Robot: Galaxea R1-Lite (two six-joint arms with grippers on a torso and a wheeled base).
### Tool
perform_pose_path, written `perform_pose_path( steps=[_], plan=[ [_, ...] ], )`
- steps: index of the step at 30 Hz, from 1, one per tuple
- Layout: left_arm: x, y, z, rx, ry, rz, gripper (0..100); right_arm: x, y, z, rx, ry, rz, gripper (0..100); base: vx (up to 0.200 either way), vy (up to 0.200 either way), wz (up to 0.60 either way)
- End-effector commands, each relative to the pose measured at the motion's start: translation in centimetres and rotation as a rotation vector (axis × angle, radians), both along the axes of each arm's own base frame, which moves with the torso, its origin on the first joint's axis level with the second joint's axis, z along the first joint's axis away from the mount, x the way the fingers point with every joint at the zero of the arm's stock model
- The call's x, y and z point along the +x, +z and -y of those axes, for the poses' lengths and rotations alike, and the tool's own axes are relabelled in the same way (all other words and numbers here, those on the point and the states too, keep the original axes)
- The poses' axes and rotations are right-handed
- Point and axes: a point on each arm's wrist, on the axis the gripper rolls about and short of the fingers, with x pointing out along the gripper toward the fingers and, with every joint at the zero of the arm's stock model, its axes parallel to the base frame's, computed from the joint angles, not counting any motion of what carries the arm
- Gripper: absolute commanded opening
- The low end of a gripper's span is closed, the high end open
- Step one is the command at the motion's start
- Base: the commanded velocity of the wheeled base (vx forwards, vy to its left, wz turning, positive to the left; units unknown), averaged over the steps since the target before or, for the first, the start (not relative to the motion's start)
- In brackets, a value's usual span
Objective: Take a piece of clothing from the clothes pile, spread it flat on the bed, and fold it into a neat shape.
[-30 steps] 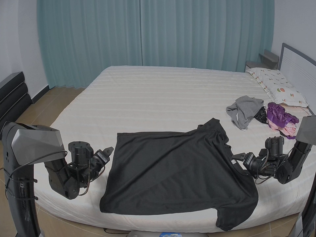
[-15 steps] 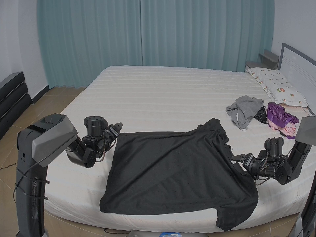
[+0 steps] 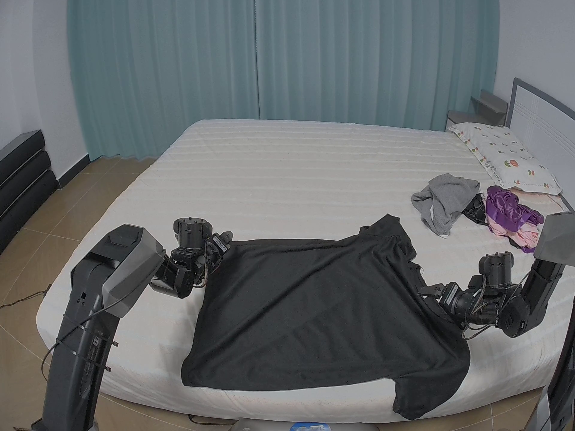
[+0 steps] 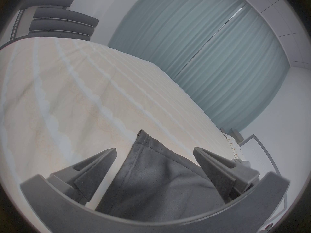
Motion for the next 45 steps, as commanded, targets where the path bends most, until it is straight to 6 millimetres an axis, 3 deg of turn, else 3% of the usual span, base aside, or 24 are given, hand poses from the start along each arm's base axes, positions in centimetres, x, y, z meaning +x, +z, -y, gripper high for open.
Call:
perform_pose_path(
  steps=[1, 12, 13, 20, 24, 26, 31, 40, 45],
  plan=[
    [0.5, -1.5, 0.1, -0.001, 0.002, -0.005, 100, -0.1, -0.5, -0.1, -0.005, -0.002, -0.017, 100, 0.0, 0.0, 0.0],
    [2.1, -1.7, 0.4, -0.002, 0.004, -0.004, 100, -0.1, -0.7, -0.7, -0.016, 0.01, -0.022, 100, 0.0, 0.0, 0.0],
    [2.3, -1.7, 0.4, -0.003, 0.006, -0.004, 0, -0.1, -0.7, -0.7, -0.016, 0.01, -0.021, 100, 0.0, 0.0, 0.0],
    [3.0, -1.1, 0.4, 0.008, 0.037, 0.043, 0, 0.3, -0.2, -0.7, -0.014, 0.007, 0.008, 100, 0.0, 0.0, 0.0],
    [4.1, 1.4, -1.0, 0.067, 0.1, 0.117, 0, 2.1, 0.9, -0.5, -0.047, -0.039, 0.134, 100, 0.0, 0.0, 0.0],
    [4.2, 1.7, -1.4, 0.085, 0.104, 0.122, 0, 2.7, 1.0, -0.5, -0.058, -0.051, 0.151, 100, 0.0, 0.0, 0.0],
    [4.4, 3.0, -2.5, 0.103, 0.125, 0.144, 0, 7.1, 1.4, -0.9, -0.099, -0.065, 0.232, 100, 0.0, 0.0, 0.0],
    [4.6, 5.5, -3.3, 0.103, 0.152, 0.188, 0, 14.0, -0.4, -1.7, -0.165, -0.027, 0.257, 100, 0.0, 0.0, 0.0],
    [4.6, 7.0, -3.2, 0.097, 0.152, 0.22, 0, 17.3, -2.5, -2.4, -0.171, -0.017, 0.242, 100, 0.0, 0.0, 0.0]
  ],
)
